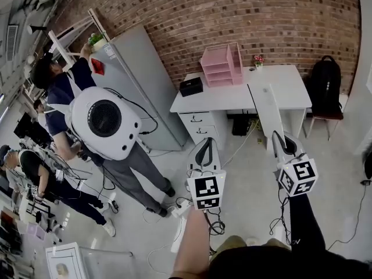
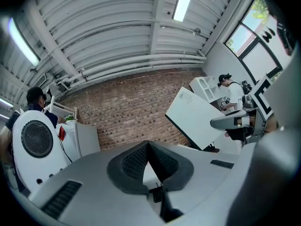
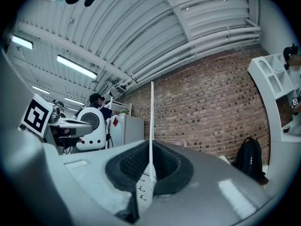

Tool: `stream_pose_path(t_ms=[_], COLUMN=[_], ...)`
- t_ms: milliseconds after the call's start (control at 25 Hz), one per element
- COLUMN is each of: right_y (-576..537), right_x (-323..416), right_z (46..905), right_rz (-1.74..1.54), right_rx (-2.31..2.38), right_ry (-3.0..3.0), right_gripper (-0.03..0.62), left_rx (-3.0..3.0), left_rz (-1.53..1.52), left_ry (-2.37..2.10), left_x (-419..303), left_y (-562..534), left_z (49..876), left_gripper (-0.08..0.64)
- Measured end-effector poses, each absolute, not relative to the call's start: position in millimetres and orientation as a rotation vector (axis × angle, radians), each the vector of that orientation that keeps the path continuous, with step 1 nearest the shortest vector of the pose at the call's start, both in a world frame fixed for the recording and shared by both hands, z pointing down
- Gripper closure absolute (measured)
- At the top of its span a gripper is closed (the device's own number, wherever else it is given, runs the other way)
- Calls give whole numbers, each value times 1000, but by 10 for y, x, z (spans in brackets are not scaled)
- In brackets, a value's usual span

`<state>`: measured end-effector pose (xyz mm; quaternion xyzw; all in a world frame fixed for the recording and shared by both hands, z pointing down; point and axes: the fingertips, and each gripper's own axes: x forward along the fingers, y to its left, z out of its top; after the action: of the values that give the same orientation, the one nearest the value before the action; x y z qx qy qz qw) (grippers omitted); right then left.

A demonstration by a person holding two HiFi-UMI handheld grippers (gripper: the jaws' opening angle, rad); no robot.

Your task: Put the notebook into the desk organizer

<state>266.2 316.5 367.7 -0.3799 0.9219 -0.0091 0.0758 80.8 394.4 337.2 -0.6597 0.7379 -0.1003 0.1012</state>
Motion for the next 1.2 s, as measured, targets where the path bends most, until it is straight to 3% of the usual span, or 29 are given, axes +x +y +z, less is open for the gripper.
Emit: stream_pose_path(t_ms=[1200], right_y=[2211], right_x=[2330], right_z=[3674], right_rz=[6], right_rx=[-1133], right_ry=[2776], right_gripper=[584], left_rx=[-1970], left_rz=[-304], left_ry=[2133], left_x=[515], left_y=[2837], left_z=[3349], left_gripper=[554])
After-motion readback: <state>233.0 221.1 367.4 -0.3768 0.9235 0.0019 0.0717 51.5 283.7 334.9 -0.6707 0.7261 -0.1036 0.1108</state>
